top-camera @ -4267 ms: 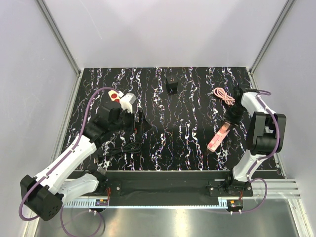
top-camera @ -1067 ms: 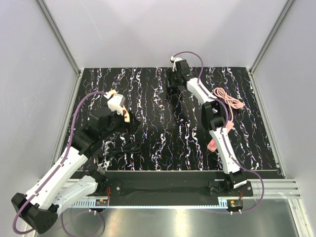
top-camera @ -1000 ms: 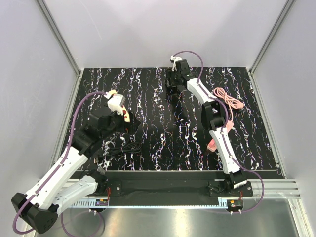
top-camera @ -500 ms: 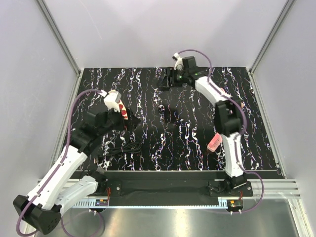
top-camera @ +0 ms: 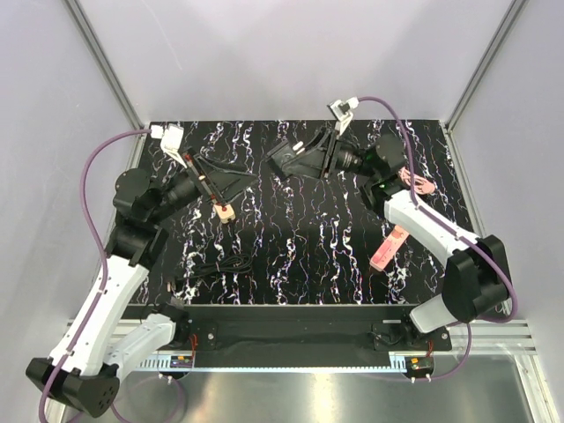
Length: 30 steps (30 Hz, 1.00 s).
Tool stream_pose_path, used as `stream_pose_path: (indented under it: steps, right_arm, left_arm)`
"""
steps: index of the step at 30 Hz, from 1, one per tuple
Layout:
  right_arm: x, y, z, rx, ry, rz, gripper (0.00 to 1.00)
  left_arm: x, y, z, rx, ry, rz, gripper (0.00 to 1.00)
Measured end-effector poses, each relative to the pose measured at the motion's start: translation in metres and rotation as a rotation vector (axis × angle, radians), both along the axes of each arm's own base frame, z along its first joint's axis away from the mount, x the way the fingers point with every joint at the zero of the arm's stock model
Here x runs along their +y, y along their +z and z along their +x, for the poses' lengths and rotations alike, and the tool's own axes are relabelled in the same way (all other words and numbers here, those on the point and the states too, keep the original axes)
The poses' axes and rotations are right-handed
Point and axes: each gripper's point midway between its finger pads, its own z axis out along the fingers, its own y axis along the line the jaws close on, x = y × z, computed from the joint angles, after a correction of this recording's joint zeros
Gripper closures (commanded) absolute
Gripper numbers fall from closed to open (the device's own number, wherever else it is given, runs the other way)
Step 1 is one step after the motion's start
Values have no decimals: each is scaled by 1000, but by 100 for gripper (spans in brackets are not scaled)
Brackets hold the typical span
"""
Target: Insert the plug
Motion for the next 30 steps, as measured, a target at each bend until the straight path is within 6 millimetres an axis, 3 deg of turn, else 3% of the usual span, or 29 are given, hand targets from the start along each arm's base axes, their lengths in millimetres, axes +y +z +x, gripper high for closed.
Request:
stream_pose_path:
  steps: [2, 5, 13, 18, 21, 22, 24, 25, 26, 30]
  right_arm:
    - [6, -1, -15, 32, 55, 17, 100]
    - [11, 8, -31, 47, 110, 50, 100]
    - [14, 32, -50, -11, 153, 137, 100]
    - [27, 34, -62, -22, 188, 172, 100]
    - [38, 28, -65, -6, 204, 178, 100]
    - [41, 26, -65, 3, 208, 176, 100]
    - [43, 23, -61, 11, 198, 179, 98]
    - [43, 23, -60, 9, 196, 180, 89]
    - [44, 22, -60, 14, 195, 176, 71]
    - [45, 18, -59, 21, 192, 154, 38]
  left_arm:
    - [-7, 11, -2, -22, -51, -59, 10]
    - [-13, 12, -2, -22, -99, -106, 7]
    - [-22, 14, -11, -53, -138, -115, 2]
    - [-25, 15, -13, -70, -148, -119, 11]
    - [-26, 16, -12, -81, -146, -126, 31]
    - [-27, 16, -12, -81, -150, -130, 52]
    - [-25, 16, -9, -76, -133, -139, 74]
    - [-25, 16, -8, -79, -129, -141, 89]
    - [-25, 15, -8, -78, -128, -140, 97]
    - [-25, 12, -7, -71, -129, -136, 100]
